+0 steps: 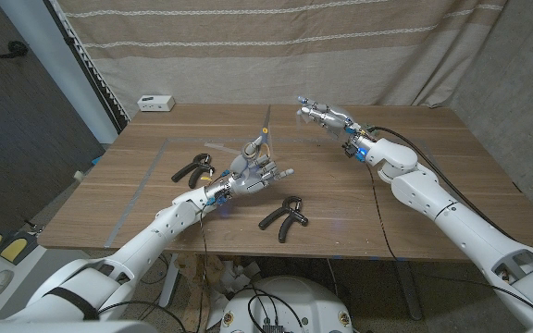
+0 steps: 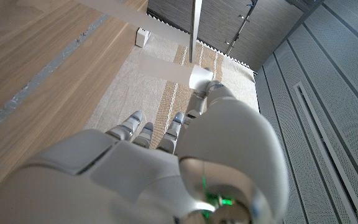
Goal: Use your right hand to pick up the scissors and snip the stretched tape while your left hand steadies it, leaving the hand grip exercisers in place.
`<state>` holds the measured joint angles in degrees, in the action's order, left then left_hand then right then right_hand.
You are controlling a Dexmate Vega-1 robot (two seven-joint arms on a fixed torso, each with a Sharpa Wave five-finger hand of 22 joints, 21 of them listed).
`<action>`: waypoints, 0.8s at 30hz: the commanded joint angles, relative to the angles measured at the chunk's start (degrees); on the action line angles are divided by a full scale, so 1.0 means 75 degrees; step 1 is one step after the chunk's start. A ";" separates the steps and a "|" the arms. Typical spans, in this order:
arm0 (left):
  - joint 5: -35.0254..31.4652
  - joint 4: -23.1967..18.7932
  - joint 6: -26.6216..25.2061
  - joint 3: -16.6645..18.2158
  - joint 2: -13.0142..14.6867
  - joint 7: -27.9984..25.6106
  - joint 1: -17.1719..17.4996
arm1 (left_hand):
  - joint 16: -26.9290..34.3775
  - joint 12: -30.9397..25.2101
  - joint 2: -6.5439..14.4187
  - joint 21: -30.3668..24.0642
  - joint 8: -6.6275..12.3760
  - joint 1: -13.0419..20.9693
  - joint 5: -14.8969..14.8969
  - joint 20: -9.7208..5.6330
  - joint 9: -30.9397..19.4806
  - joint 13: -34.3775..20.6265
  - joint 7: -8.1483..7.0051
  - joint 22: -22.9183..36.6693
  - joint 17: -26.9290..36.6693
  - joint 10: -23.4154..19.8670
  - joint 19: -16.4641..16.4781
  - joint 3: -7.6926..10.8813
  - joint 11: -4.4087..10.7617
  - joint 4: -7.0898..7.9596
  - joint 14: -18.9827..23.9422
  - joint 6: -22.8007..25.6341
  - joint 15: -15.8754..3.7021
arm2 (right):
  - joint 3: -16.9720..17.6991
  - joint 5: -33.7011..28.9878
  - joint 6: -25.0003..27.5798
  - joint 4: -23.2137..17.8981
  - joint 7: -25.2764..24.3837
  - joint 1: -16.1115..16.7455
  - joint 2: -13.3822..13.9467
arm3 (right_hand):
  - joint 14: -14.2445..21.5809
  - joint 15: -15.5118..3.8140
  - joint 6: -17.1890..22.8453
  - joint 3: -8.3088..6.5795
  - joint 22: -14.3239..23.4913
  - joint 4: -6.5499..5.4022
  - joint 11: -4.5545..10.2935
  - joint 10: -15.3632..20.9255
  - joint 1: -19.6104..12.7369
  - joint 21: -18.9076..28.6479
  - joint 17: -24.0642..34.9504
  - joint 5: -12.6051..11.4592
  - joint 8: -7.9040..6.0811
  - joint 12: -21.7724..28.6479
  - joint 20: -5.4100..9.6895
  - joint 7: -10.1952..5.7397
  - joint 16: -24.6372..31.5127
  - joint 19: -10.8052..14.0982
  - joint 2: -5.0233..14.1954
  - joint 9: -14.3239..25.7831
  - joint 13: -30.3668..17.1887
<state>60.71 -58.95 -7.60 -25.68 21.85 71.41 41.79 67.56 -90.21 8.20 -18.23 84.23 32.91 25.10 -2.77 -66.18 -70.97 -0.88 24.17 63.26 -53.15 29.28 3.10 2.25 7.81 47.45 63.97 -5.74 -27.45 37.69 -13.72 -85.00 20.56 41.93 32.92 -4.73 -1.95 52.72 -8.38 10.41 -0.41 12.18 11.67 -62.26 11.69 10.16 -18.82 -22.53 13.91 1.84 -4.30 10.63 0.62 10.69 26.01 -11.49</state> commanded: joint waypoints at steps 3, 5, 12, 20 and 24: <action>0.0048 0.0056 -0.0058 0.0003 -0.0012 0.0035 -0.0028 | -0.0032 -0.0016 0.0185 0.0004 -0.0015 0.0083 0.0000 -0.0896 -0.0090 -0.0013 0.1207 0.0012 0.0037 -0.0196 0.0006 0.0009 0.0185 0.0042 0.0052 0.0962 -0.0788 | 0.0036 -0.0016 -0.0027 -0.0013 -0.0043 -0.0009 0.0019 | 0.0021 -0.0968 0.0059 -0.0016 0.0017 0.0032 -0.0051 0.0029 0.0041 0.0021 0.0016 -0.0051 0.0020 0.0010 0.0346 0.0030 0.0007 0.0034 -0.0011 0.0011 -0.0007; 0.0054 0.0041 -0.0030 0.0023 -0.0021 -0.0002 -0.0010 | -0.0095 -0.0013 0.0149 -0.0003 -0.0048 0.0068 -0.0008 -0.0900 -0.0101 -0.0015 0.1223 0.0012 -0.0010 -0.0191 0.0005 -0.0056 0.0213 0.0057 0.0084 0.0951 -0.0775 | 0.0041 -0.0004 -0.0008 -0.0015 -0.0063 -0.0009 0.0013 | 0.0021 -0.0972 0.0077 -0.0015 0.0017 0.0032 -0.0044 0.0021 0.0042 0.0021 0.0016 -0.0051 0.0017 0.0007 0.0349 0.0031 0.0007 0.0032 -0.0011 0.0007 -0.0007; -0.0002 0.0224 -0.0002 -0.0039 -0.0067 0.0257 -0.0130 | -0.0129 -0.0017 0.0101 -0.0011 -0.0098 0.0098 -0.0008 -0.0913 -0.0103 -0.0014 0.1243 0.0003 0.0091 -0.0238 -0.0001 -0.0186 0.0334 0.0047 0.0089 0.1049 -0.0802 | 0.0044 -0.0015 0.0003 -0.0017 -0.0091 -0.0007 0.0017 | 0.0025 -0.0957 0.0087 -0.0014 0.0017 0.0034 -0.0045 0.0014 0.0047 0.0020 0.0017 -0.0053 0.0022 0.0003 0.0345 0.0037 0.0009 0.0031 -0.0010 0.0005 -0.0007; -0.0099 0.0251 0.0001 -0.0106 -0.0071 0.0395 -0.0203 | -0.0231 -0.0022 -0.0238 0.0016 -0.0270 0.0085 -0.0003 -0.0974 0.0091 -0.0012 0.1232 -0.0087 0.0051 -0.0362 0.0065 -0.0543 0.0584 0.0000 0.0139 0.1195 -0.0793 | 0.0046 -0.0020 -0.0024 0.0002 -0.0111 0.0010 0.0003 | 0.0020 -0.0963 0.0068 -0.0012 0.0017 0.0036 -0.0070 0.0014 0.0052 0.0020 0.0017 -0.0054 0.0035 0.0003 0.0345 0.0028 0.0007 0.0030 -0.0008 0.0009 -0.0007; -0.0259 0.0241 0.0116 -0.0195 -0.0024 0.0514 -0.0287 | -0.0299 -0.0010 -0.0295 0.0044 -0.0413 0.0076 0.0054 -0.0991 0.0247 -0.0010 0.1209 -0.0134 0.0011 -0.0377 0.0067 -0.0742 0.0623 0.0006 0.0193 0.1266 -0.0801 | 0.0046 -0.0029 -0.0045 0.0001 -0.0130 0.0018 -0.0011 | 0.0023 -0.0966 0.0057 -0.0013 0.0017 0.0037 -0.0060 0.0009 0.0054 0.0019 0.0017 -0.0054 0.0042 0.0001 0.0343 0.0030 0.0008 0.0030 -0.0007 0.0011 -0.0007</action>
<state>60.44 -57.42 -7.68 -26.12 21.45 73.45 40.74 65.44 -90.21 6.80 -18.02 81.56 33.61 25.10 -2.77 -64.56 -70.96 -0.88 23.25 63.14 -52.92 29.26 -1.49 2.48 7.81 48.04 63.97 -5.74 -27.17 37.61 -13.81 -85.11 19.87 41.93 33.03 -4.73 -1.95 53.01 -8.38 10.41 -0.41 12.07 11.55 -62.26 11.69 10.16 -18.79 -22.28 13.91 1.84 -3.99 10.63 0.62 10.68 26.01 -11.49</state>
